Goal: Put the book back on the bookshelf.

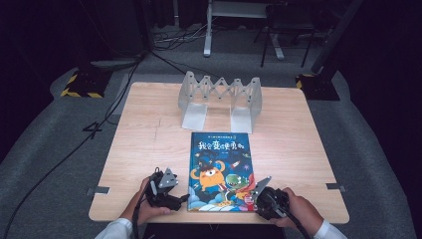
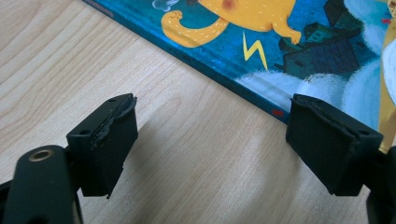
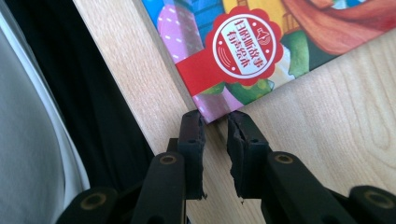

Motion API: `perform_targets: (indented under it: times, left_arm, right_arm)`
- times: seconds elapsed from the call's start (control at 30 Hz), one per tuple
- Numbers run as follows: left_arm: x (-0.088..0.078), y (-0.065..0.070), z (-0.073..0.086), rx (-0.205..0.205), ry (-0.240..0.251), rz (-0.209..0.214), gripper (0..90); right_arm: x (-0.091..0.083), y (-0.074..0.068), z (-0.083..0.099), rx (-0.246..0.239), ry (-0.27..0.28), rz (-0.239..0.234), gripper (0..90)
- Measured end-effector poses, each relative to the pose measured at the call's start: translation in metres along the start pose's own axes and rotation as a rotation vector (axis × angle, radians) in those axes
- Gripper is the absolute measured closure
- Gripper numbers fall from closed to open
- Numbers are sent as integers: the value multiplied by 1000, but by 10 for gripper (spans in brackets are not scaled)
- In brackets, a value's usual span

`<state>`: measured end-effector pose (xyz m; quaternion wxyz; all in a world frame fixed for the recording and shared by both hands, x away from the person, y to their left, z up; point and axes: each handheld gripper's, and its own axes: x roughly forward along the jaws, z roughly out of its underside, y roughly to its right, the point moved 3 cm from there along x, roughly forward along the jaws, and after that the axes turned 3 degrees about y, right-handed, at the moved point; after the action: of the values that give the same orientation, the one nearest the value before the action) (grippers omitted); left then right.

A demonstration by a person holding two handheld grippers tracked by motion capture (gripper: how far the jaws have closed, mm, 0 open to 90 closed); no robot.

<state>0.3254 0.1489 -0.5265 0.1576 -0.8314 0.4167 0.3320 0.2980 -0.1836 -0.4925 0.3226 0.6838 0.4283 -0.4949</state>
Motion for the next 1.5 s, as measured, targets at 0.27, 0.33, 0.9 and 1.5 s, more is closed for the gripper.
perform_targets:
  times: [0.27, 0.33, 0.9, 1.5]
  left_arm:
    - [0, 0, 0, 2, -2, 0, 170]
    - [0, 0, 0, 3, -2, 0, 170]
    - [0, 0, 0, 1, 0, 1, 171]
    - [0, 0, 0, 2, 0, 1, 171]
  right_arm:
    - [2, -3, 29, 82, 317, 19, 788]
    - [3, -3, 31, 90, 343, 22, 793]
    - [-7, 11, 13, 106, 572, -186, 400]
    - [-17, 50, -33, 154, 610, -291, 269]
